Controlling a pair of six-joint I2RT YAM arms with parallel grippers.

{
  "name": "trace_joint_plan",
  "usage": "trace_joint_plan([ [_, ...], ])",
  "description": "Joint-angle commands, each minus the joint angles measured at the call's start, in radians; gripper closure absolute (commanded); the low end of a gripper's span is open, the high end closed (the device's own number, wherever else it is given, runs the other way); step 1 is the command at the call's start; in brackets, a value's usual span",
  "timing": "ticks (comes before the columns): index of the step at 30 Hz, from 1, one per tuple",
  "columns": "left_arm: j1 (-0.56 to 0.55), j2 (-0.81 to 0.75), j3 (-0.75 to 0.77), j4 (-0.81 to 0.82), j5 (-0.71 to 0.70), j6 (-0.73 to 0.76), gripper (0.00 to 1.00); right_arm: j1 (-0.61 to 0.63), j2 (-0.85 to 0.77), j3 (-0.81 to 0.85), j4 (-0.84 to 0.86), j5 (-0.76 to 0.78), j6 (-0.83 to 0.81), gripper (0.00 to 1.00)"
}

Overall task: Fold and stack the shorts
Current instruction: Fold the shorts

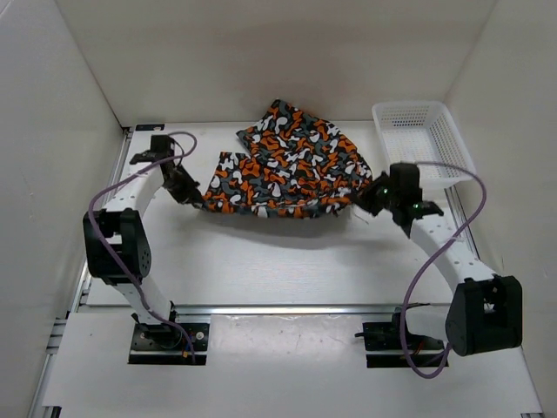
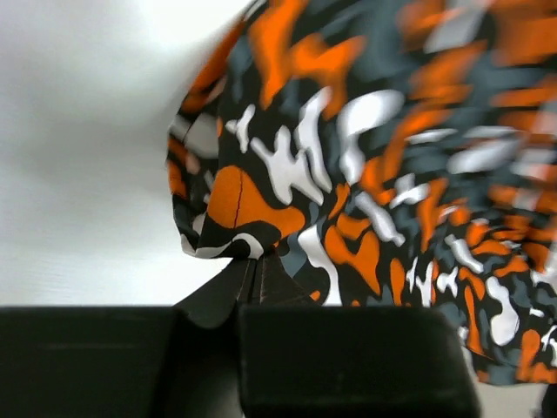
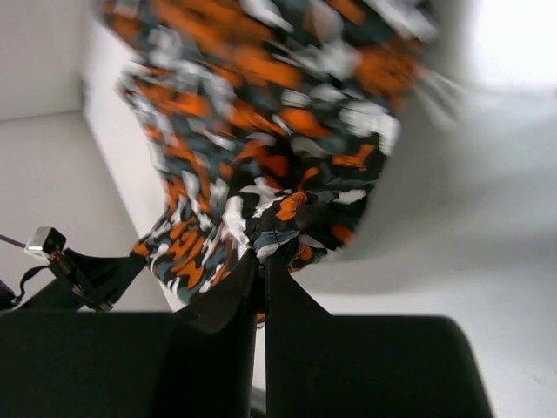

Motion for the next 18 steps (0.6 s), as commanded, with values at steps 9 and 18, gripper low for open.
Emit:
trace_joint_plan([
  [9,0.144,-0.394,0.465,-0.173,0.095,0.011,0.90,-0.007,-0.068,0.635,-0.495,-0.119,-0.620,1.00],
  [18,0.169,-0.576,0.726,-0.248,0.051,0.043,0.90,-0.007,-0.198,0.941,-0.732,-0.443,-0.841,1.00],
])
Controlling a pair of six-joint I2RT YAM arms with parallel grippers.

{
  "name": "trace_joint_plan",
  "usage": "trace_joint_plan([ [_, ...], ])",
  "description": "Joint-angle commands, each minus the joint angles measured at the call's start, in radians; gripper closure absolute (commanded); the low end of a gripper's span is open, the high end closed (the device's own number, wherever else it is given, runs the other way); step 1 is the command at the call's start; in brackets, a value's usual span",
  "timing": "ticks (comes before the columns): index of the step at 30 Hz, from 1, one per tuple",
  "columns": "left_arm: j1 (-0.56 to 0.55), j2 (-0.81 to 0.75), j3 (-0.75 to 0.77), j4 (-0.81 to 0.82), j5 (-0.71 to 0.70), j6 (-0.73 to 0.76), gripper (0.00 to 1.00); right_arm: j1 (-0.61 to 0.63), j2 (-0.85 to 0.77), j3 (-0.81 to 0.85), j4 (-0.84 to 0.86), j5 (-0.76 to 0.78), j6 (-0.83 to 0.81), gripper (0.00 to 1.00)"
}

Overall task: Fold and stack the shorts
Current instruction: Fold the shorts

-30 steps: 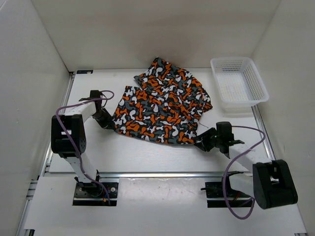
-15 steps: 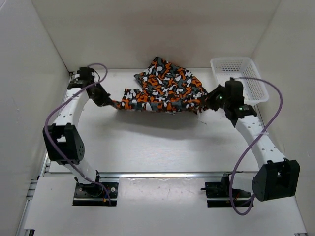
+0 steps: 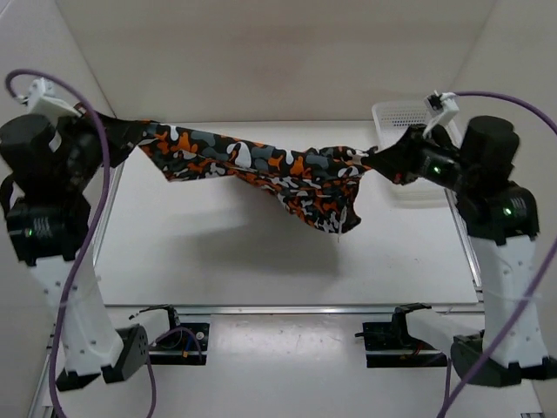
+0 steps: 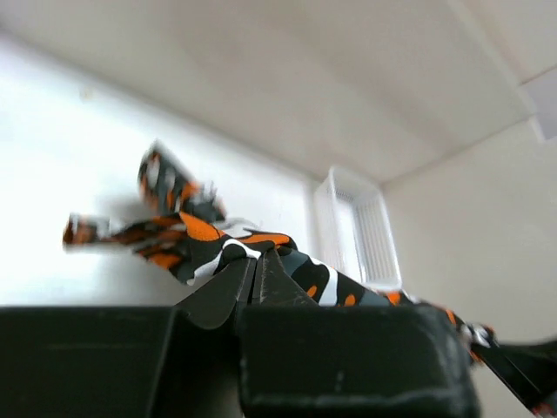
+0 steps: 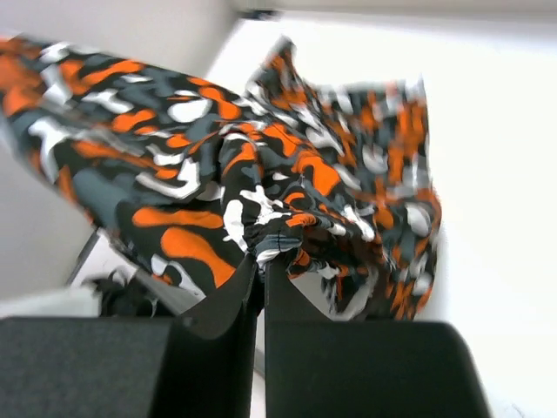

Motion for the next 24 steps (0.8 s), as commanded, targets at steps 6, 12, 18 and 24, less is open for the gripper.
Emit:
trace_joint_plan([
  [6,0.008,-0.110,0.263,-0.042,-0.253,0.016,0.90,-0.013,-0.201,0.218,-0.134,-0.246,-0.111,1.00],
  [12,-0.026,-0.110,0.441,-0.042,-0.330,0.016,0.90,-0.002,-0.256,0.327,-0.197,-0.055,-0.053,1.00],
  [18,-0.026,-0.003,0.299,0.055,-0.292,0.038,0.90,-0.002,-0.246,0.208,-0.228,0.237,-0.016,1.00],
  [24,-0.035,0.242,0.230,0.076,-0.220,0.070,0.90,-0.002,-0.161,-0.125,-0.107,0.491,0.003,1.00],
])
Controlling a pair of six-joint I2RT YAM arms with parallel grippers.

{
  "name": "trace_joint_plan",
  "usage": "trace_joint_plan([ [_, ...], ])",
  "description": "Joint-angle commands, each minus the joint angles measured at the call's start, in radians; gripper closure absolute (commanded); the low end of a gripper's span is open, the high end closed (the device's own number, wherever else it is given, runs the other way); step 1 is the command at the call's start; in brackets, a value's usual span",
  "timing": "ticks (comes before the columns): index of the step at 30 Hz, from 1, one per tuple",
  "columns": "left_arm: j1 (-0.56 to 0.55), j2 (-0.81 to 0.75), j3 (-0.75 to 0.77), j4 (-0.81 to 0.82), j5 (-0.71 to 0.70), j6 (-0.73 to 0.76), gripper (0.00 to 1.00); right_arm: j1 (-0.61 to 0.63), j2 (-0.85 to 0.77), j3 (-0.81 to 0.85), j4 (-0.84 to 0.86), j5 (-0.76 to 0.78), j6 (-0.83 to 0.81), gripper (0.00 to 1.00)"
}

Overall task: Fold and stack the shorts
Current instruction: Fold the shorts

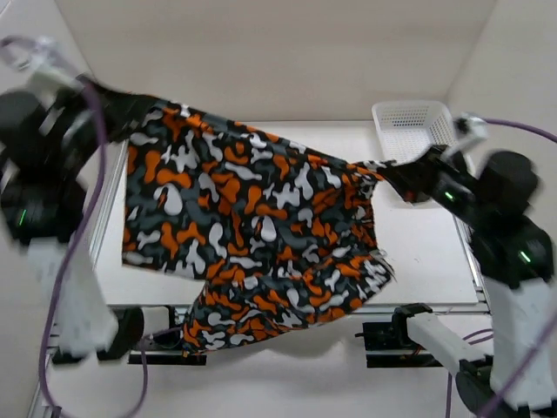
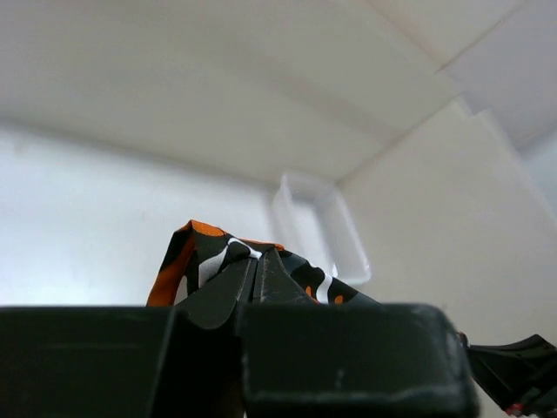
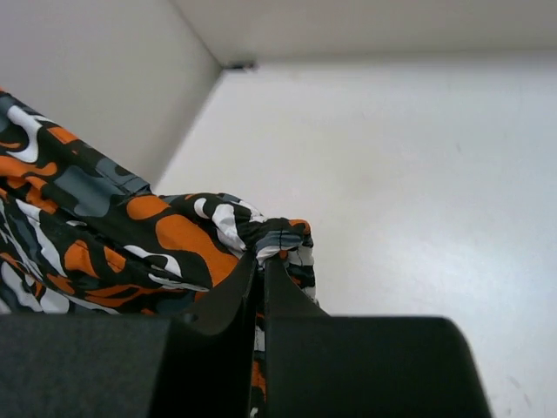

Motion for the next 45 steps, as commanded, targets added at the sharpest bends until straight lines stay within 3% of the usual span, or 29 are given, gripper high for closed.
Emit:
trace_joint_plan([
  [1,0.028,0.264,-0.081,0.062,-0.237,0.065,0.90,-0.021,0.095,-0.198,0.014,0.360,-0.040,1.00],
  [4,0.016,0.386,-0.133,0.062,-0.237,0.076,0.90,-0.021,0.214,-0.305,0.145,0.382,-0.030,1.00],
  [7,-0.006,0.510,-0.142,0.073,-0.226,0.076,0.90,-0.021,0.404,-0.294,0.219,0.393,-0.030,1.00],
  [13,-0.015,0.784,0.020,0.073,-0.256,0.076,0.90,-0.021,0.811,-0.122,0.240,0.430,-0.021,1.00],
  [19,0.005,0.961,0.215,0.061,-0.256,0.085,0.90,-0.030,1.027,0.083,0.208,0.384,-0.030,1.00],
  [23,0.014,0.987,0.287,0.050,-0.224,0.097,0.90,-0.030,1.107,0.222,0.158,0.327,-0.040,1.00],
  [26,0.014,0.897,0.243,0.032,-0.205,0.108,0.90,-0.030,1.107,0.234,0.157,0.296,-0.049,1.00],
  [33,-0.110,0.446,-0.191,0.032,-0.147,0.154,0.90,-0.053,0.979,0.135,0.138,0.230,-0.049,1.00],
  [37,-0.216,0.212,-0.554,0.022,-0.136,0.152,0.90,-0.087,0.858,-0.022,0.128,0.230,-0.049,1.00],
  [43,-0.415,-0.060,-1.000,0.047,-0.157,0.015,0.90,-0.113,0.712,-0.233,0.128,0.259,-0.058,1.00],
  [45,-0.472,-0.112,-1.079,0.059,-0.185,-0.016,0.90,-0.113,0.670,-0.284,0.128,0.270,-0.058,1.00],
])
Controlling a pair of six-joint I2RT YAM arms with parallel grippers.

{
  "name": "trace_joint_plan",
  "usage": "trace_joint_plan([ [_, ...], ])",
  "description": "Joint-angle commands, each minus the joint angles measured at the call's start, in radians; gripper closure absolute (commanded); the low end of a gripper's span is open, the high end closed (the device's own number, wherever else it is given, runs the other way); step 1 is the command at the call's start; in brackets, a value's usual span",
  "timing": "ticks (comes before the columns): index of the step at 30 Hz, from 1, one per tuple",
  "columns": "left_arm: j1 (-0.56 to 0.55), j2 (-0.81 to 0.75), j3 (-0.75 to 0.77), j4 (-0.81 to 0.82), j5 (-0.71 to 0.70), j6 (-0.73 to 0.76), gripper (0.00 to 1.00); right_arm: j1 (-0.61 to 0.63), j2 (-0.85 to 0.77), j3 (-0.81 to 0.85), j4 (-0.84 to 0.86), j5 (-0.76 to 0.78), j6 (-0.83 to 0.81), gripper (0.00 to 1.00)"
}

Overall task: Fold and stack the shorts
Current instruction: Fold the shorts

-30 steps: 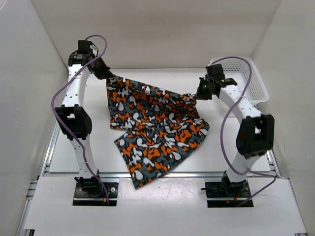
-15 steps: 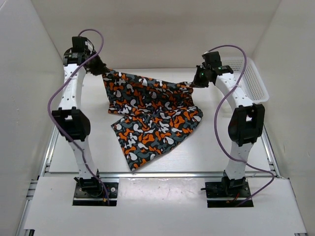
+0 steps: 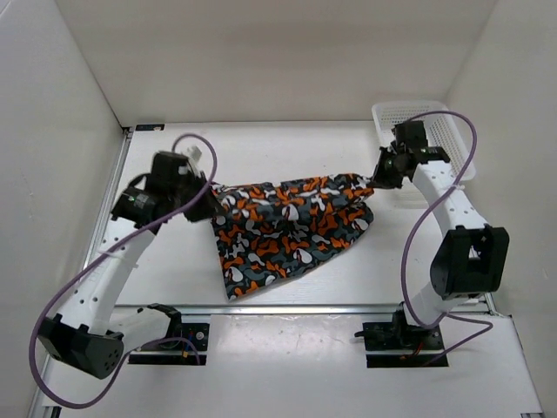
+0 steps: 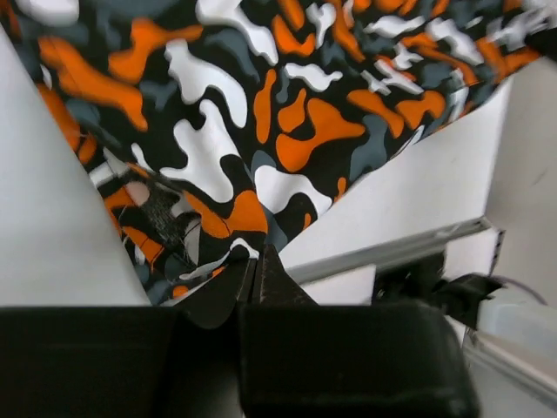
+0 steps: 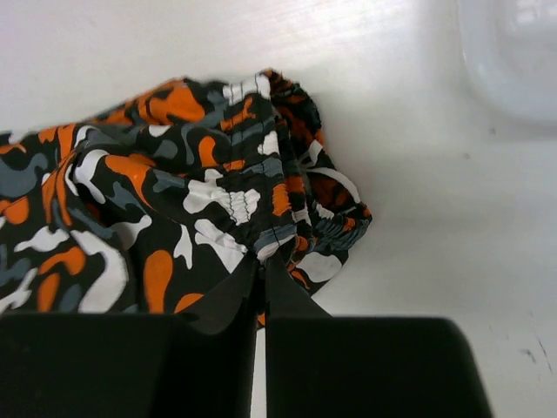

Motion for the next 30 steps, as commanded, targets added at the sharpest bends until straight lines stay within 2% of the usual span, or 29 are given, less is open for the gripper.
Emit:
trace_joint_plan([
  [1,-0.067,-0.023,-0.169,0.011,-0.053,-0.091,0.90,0.003,-0.067,-0.109,-0.007,0.051,-0.026,1.00],
  [7,-0.184,-0.042,-0.304,0.021,-0.083,-0.143,0.90,-0.007,-0.176,-0.292,0.026,0.158,0.030,0.98],
  [8,-0.197,-0.042,-0.313,0.021,-0.073,-0.143,0.87,-0.007,-0.187,-0.321,0.026,0.172,0.030,0.92],
  [9,-0.213,-0.042,-0.313,0.021,-0.057,-0.152,0.81,-0.007,-0.202,-0.332,0.026,0.187,0.043,0.79],
  [10,-0.225,-0.042,-0.329,0.021,-0.037,-0.153,0.68,-0.007,-0.202,-0.341,0.026,0.196,0.043,0.59],
  [11,-0.237,-0.033,-0.341,0.030,-0.015,-0.121,0.49,-0.007,-0.225,-0.341,0.026,0.209,0.053,0.21],
  [12,-0.250,-0.033,-0.341,0.030,-0.003,-0.110,0.14,-0.007,-0.225,-0.353,0.026,0.209,0.053,0.12],
  [14,-0.250,-0.002,-0.327,-0.017,-0.050,-0.100,0.04,-0.007,-0.250,-0.362,0.026,0.209,0.067,0.04],
  [16,-0.234,0.013,-0.304,-0.066,-0.138,-0.100,0.03,-0.007,-0.285,-0.373,0.026,0.209,0.087,0.04],
  [18,-0.201,0.023,-0.295,-0.067,-0.174,-0.113,0.08,-0.016,-0.294,-0.402,0.039,0.209,0.087,0.05],
  [20,-0.167,0.023,-0.335,-0.045,-0.175,-0.125,0.11,-0.062,-0.303,-0.425,0.069,0.110,0.087,0.08],
  [25,-0.145,0.078,-0.480,0.056,-0.110,-0.191,0.11,-0.088,-0.316,-0.534,0.141,-0.039,0.113,0.24],
  [30,-0.156,0.160,-0.571,0.139,-0.110,-0.234,0.14,-0.088,-0.307,-0.569,0.204,-0.104,0.126,0.39],
])
